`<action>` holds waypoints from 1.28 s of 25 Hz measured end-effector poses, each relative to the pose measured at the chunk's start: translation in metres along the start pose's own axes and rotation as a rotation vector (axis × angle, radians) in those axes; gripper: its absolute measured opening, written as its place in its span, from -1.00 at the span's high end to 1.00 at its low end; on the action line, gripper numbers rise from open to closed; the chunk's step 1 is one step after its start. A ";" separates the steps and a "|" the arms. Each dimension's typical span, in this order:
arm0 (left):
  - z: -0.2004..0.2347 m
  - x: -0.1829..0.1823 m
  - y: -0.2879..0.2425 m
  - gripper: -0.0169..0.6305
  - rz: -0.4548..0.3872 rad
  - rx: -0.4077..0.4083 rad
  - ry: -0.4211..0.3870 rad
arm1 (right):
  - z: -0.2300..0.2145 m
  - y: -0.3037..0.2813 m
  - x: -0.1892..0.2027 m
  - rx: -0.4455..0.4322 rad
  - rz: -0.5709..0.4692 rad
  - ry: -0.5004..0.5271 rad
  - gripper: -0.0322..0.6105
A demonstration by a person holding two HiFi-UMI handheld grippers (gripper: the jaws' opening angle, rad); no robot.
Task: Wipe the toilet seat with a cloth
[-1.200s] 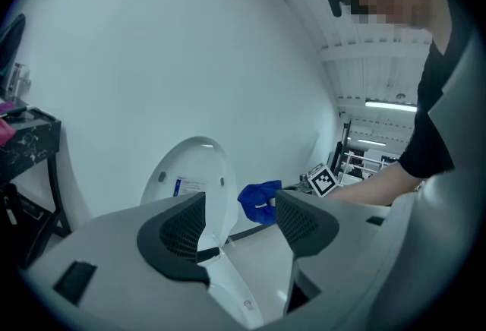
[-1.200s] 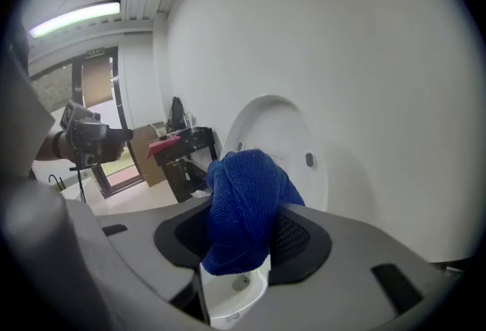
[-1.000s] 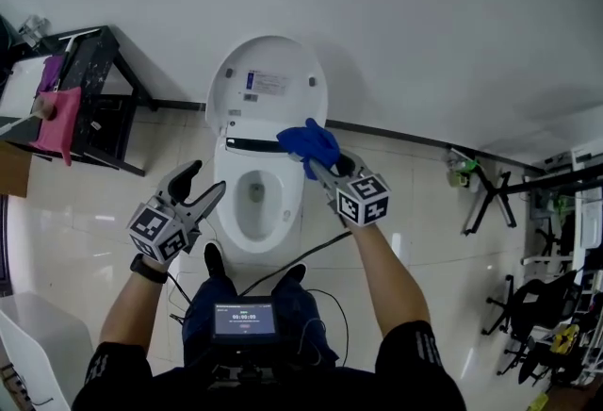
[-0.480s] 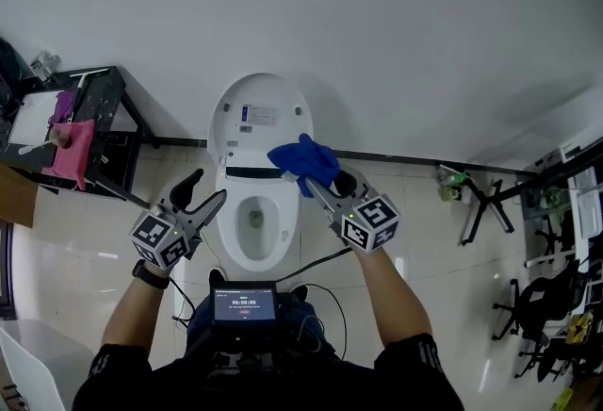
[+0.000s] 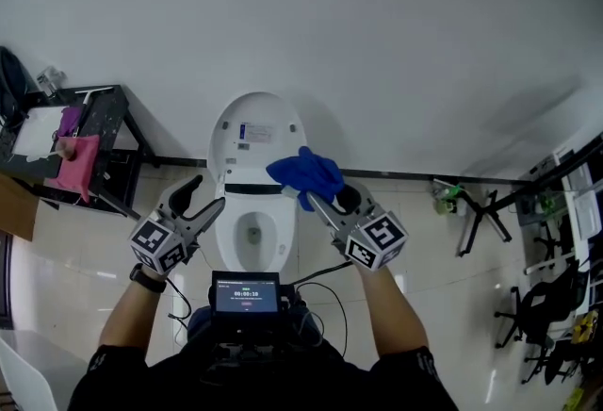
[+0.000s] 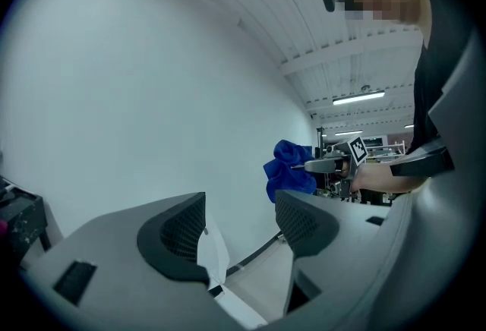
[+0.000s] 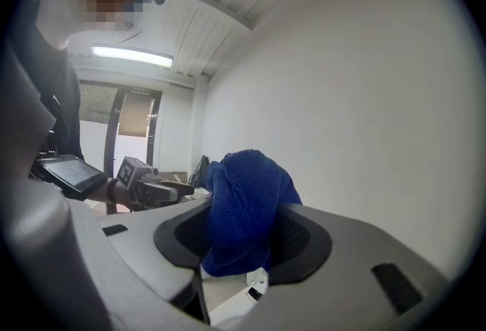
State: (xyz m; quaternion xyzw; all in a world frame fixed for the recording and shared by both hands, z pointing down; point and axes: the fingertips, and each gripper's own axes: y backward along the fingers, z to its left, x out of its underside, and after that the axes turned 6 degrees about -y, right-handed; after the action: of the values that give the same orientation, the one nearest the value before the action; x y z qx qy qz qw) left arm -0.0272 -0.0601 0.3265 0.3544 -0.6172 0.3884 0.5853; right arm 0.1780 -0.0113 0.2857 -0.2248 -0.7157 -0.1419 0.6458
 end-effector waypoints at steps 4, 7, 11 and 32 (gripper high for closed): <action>-0.013 -0.019 0.001 0.08 -0.015 0.002 0.025 | 0.006 0.014 -0.012 0.004 -0.029 -0.011 0.30; -0.013 -0.022 0.004 0.08 -0.029 0.002 0.027 | 0.009 0.019 -0.014 0.000 -0.042 -0.014 0.31; -0.012 -0.021 0.008 0.08 -0.032 0.002 0.011 | 0.014 0.019 -0.012 -0.005 -0.040 -0.002 0.32; -0.017 -0.029 0.023 0.08 -0.050 -0.015 0.029 | 0.027 0.020 -0.018 -0.023 -0.054 -0.004 0.32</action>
State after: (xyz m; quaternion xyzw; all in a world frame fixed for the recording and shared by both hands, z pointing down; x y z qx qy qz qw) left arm -0.0385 -0.0351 0.2960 0.3597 -0.6026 0.3739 0.6063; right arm 0.1662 0.0170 0.2631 -0.2132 -0.7211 -0.1671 0.6377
